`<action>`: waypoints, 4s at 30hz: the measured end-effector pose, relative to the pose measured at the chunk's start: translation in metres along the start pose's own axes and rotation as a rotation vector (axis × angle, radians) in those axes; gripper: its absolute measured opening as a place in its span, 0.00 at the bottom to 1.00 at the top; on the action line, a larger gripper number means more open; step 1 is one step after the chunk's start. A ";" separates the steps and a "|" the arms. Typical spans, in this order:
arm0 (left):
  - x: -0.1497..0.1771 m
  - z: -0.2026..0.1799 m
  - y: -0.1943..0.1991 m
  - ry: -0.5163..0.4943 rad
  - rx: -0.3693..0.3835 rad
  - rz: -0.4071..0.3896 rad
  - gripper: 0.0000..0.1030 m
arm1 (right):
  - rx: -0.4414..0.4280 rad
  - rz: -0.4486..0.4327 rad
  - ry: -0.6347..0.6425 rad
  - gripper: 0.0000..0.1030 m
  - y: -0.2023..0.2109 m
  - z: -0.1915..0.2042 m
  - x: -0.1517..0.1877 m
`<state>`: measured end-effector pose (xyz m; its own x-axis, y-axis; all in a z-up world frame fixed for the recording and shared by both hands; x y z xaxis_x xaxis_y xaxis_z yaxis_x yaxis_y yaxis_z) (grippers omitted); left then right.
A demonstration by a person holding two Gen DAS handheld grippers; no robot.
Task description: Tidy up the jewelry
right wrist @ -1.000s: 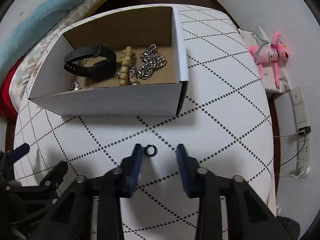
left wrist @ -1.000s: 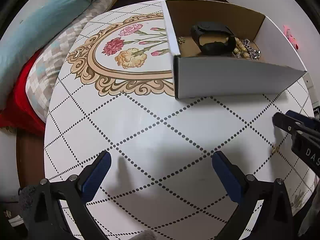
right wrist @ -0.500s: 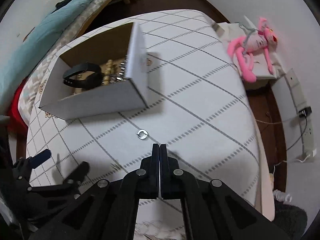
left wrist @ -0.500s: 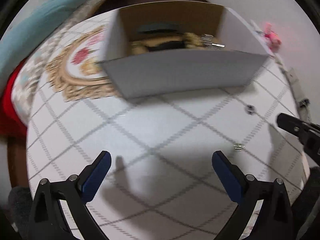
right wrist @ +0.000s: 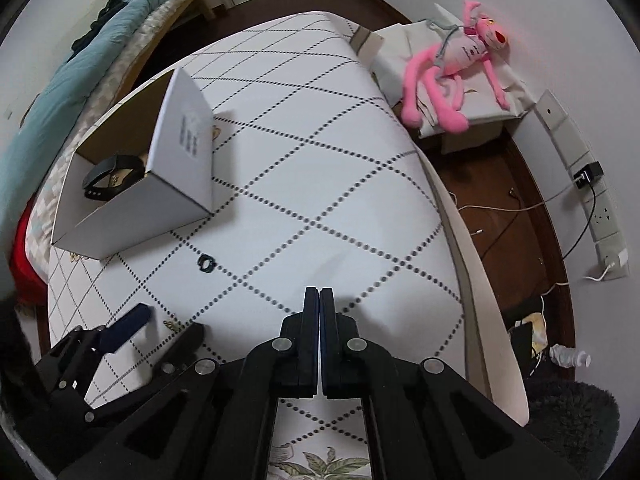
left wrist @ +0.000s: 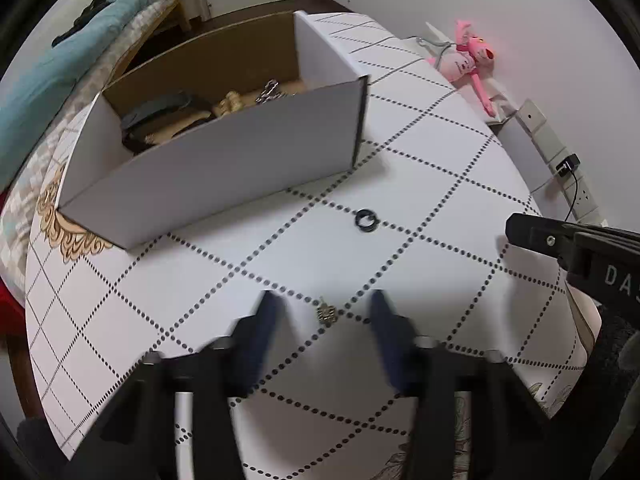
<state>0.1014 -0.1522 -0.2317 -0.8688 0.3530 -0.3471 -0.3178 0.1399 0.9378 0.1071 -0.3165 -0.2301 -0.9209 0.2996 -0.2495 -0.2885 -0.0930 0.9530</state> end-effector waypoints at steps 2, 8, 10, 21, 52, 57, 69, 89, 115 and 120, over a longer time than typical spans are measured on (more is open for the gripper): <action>-0.002 -0.003 0.000 -0.011 0.006 -0.006 0.15 | 0.001 -0.004 -0.005 0.01 0.000 -0.001 -0.001; -0.001 0.003 0.001 -0.002 0.031 -0.007 0.06 | -0.029 -0.030 -0.015 0.01 0.008 0.003 -0.003; 0.002 0.011 0.004 0.012 0.024 -0.008 0.06 | -0.069 -0.037 -0.008 0.02 0.011 0.009 -0.005; 0.019 0.097 0.023 0.166 -0.068 -0.022 0.06 | -0.098 -0.023 0.158 0.38 -0.016 0.081 -0.011; -0.005 0.116 0.047 0.223 -0.057 -0.092 0.06 | -0.090 -0.014 0.212 0.47 -0.034 0.114 -0.025; -0.002 0.120 0.044 0.227 -0.072 -0.086 0.06 | -0.022 -0.035 0.248 0.29 -0.046 0.122 -0.021; 0.003 0.125 0.045 0.247 -0.059 -0.087 0.06 | -0.109 -0.083 0.200 0.00 -0.018 0.102 -0.014; 0.010 0.135 0.029 0.282 -0.107 -0.067 0.06 | 0.004 -0.166 0.293 0.12 -0.048 0.135 -0.009; -0.109 0.144 0.081 0.271 0.027 -0.090 0.12 | -0.122 -0.033 0.264 0.19 0.012 0.138 -0.112; -0.112 0.156 0.080 0.303 -0.015 -0.069 0.71 | -0.114 -0.035 0.256 0.43 0.020 0.131 -0.116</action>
<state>0.2323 -0.0363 -0.1191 -0.9180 0.0509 -0.3934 -0.3836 0.1391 0.9130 0.2428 -0.2284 -0.1594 -0.9419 0.0567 -0.3311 -0.3357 -0.1969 0.9212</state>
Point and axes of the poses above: each gripper's, at about its wrist camera, not at the fingertips, and y roughly against the way its jaws point, z to its left, x to its underside, the point moved 1 cm from there along -y, roughly the way its jaws point
